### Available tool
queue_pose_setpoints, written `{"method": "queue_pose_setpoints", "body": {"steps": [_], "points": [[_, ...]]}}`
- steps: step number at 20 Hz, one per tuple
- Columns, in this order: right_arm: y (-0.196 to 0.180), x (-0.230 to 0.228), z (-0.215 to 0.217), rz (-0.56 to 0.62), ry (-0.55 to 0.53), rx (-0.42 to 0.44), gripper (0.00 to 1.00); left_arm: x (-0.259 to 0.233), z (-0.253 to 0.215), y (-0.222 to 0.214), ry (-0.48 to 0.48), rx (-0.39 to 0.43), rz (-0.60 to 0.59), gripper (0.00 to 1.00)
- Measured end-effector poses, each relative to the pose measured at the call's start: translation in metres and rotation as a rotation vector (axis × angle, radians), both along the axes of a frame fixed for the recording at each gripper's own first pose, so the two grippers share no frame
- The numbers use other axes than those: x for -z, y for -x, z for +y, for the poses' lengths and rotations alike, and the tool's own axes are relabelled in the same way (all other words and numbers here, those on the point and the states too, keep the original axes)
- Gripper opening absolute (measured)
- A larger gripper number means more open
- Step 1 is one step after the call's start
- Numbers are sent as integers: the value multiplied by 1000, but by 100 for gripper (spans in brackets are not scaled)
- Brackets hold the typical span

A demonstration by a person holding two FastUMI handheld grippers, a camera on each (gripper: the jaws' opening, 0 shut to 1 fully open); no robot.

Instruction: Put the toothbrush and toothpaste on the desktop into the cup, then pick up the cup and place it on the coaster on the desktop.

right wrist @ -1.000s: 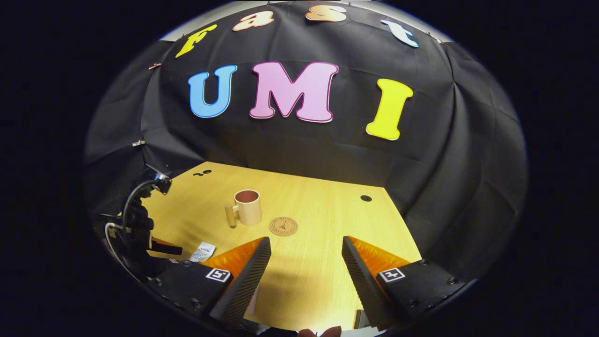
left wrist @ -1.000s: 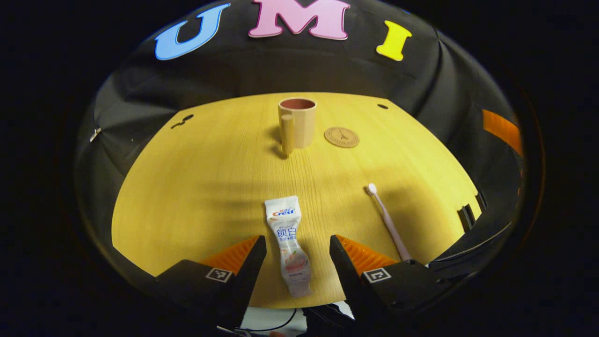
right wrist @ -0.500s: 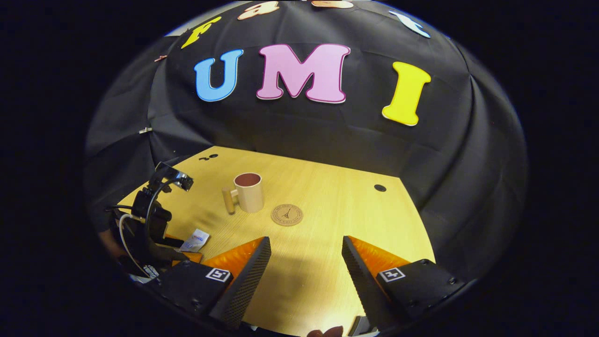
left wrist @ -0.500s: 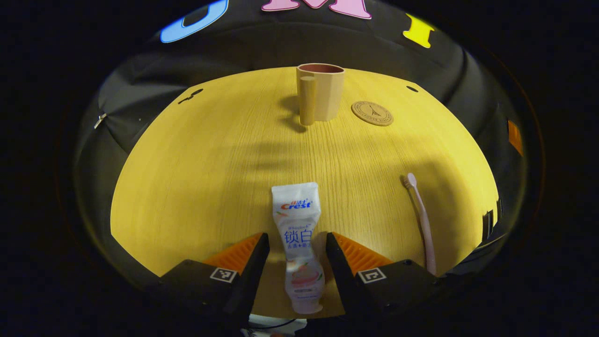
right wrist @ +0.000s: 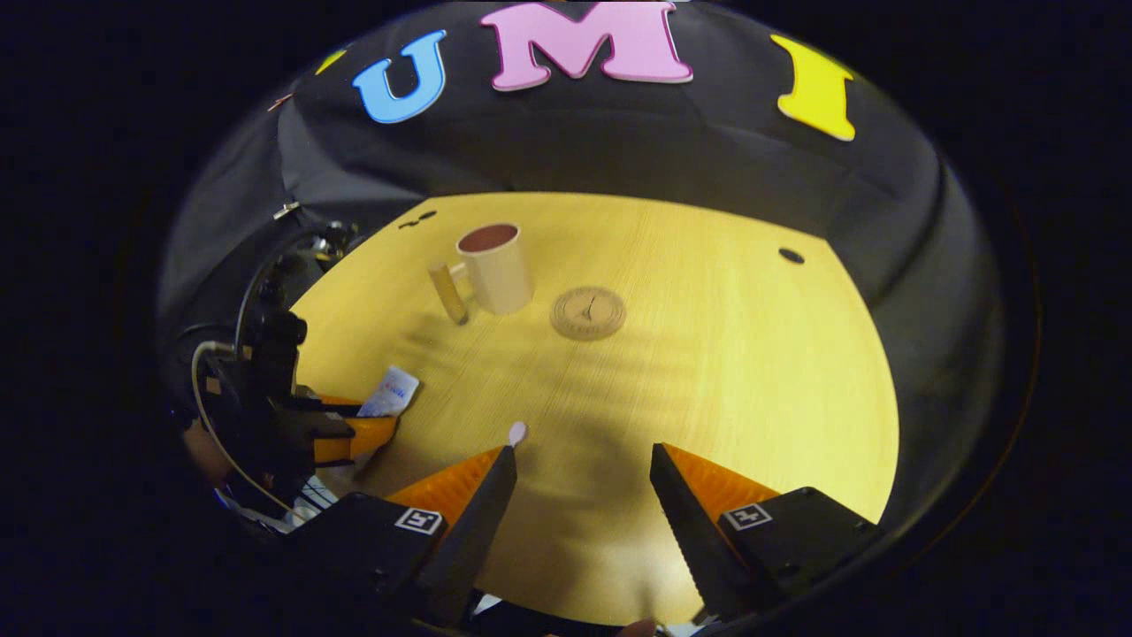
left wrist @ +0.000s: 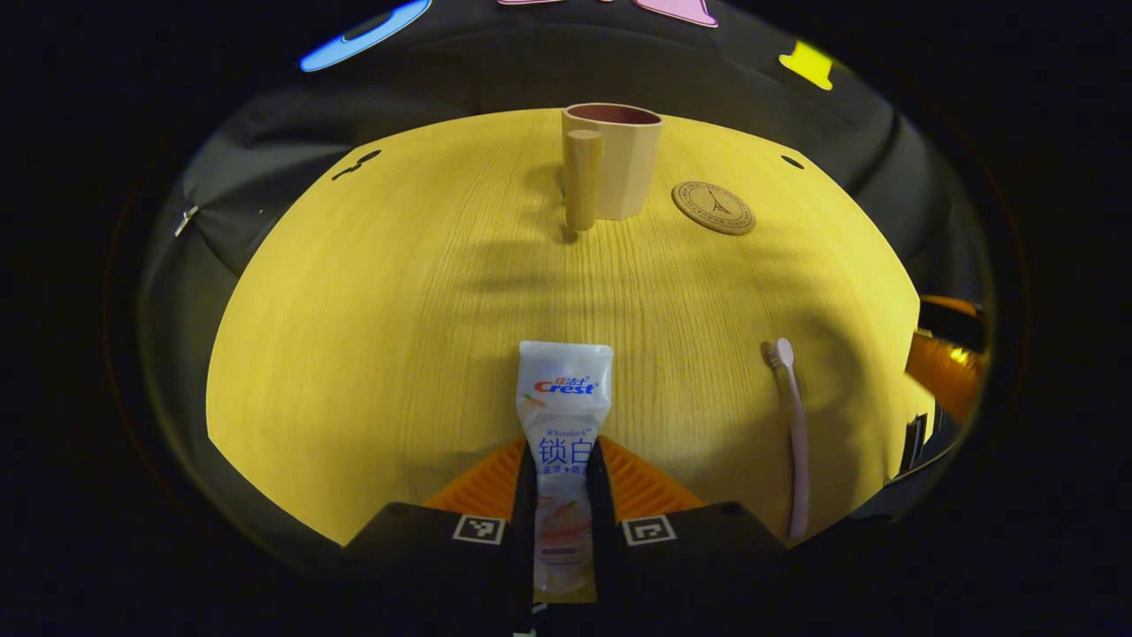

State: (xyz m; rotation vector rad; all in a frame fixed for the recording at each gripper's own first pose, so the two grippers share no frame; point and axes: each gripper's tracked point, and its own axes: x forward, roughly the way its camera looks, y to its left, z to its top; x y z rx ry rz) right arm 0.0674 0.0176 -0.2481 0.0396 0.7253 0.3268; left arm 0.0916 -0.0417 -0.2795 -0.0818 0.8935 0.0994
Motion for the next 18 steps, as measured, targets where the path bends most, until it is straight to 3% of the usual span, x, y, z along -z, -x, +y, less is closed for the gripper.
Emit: {"method": "queue_pose_setpoints", "body": {"steps": [3,4,9,13,14,15,16,17,18], "points": [[11,18,14,94,-13,44,100,0,1,-1,-14,83,-8,31],[13,24,18,115,-3,57,94,-1,-1,-2,-19,112,-14,28],[20,46,49,176,67,102,86,-4,1,-1,44,226,-42,21],[20,66,64,259,90,156,80,-24,12,5,110,251,-115,20],[21,70,67,281,101,165,76,-31,18,7,119,251,-137,20],[21,74,68,296,112,174,63,-36,24,10,128,250,-148,20],[20,77,70,308,124,179,70,-38,29,14,139,247,-153,19],[20,80,71,320,141,180,58,-40,34,17,149,243,-159,20],[16,74,73,312,141,185,67,-42,40,20,153,239,-165,20]]}}
